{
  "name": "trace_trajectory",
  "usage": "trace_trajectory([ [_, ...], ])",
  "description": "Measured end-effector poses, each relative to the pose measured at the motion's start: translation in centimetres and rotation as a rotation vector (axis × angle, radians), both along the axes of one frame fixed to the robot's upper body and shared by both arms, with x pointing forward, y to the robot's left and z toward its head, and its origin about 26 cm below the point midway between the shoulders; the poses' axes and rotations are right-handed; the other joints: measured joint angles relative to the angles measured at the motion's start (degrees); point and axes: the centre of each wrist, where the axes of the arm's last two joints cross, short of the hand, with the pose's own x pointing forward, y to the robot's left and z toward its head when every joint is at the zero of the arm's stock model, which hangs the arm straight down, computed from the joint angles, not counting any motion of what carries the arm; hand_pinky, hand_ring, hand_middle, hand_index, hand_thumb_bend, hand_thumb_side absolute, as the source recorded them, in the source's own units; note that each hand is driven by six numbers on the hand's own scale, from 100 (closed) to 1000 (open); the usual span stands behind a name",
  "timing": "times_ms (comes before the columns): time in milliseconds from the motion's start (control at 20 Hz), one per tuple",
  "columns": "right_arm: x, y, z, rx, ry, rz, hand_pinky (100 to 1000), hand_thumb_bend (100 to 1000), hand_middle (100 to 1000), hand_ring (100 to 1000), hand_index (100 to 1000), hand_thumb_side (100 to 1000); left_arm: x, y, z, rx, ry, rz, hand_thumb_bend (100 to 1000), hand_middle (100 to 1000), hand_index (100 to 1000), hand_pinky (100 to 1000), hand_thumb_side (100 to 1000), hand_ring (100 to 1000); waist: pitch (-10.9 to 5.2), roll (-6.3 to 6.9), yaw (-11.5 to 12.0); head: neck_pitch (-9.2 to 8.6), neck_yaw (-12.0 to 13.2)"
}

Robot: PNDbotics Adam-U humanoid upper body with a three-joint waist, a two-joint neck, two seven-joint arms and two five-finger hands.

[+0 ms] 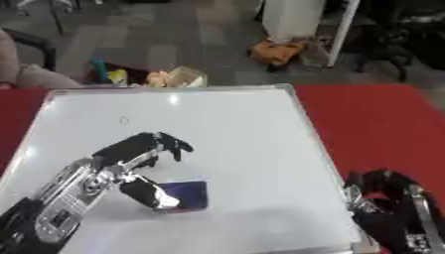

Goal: Wipe the whiteboard clean with a brush.

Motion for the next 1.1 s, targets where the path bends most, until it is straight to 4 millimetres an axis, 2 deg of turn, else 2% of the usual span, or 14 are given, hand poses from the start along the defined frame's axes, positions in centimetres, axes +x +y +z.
trace_trajectory([
  [400,0.0,0.0,0.0,0.0,0.0,0.001,172,100,355,467,483,100,0.2,-0.4,-0.6,-0.007,0.017,-0.002,625,598,851,419,396,763,0.01,-0.12,-0.02,-0.01,-0.08],
  [1100,0.0,0.0,0.0,-0.001,0.0,0.002,171,100,356,467,483,100,0.0,-0.6,-1.3,-0.004,0.034,-0.01,621,580,846,406,380,751,0.03,-0.13,-0.01,-0.01,-0.55],
])
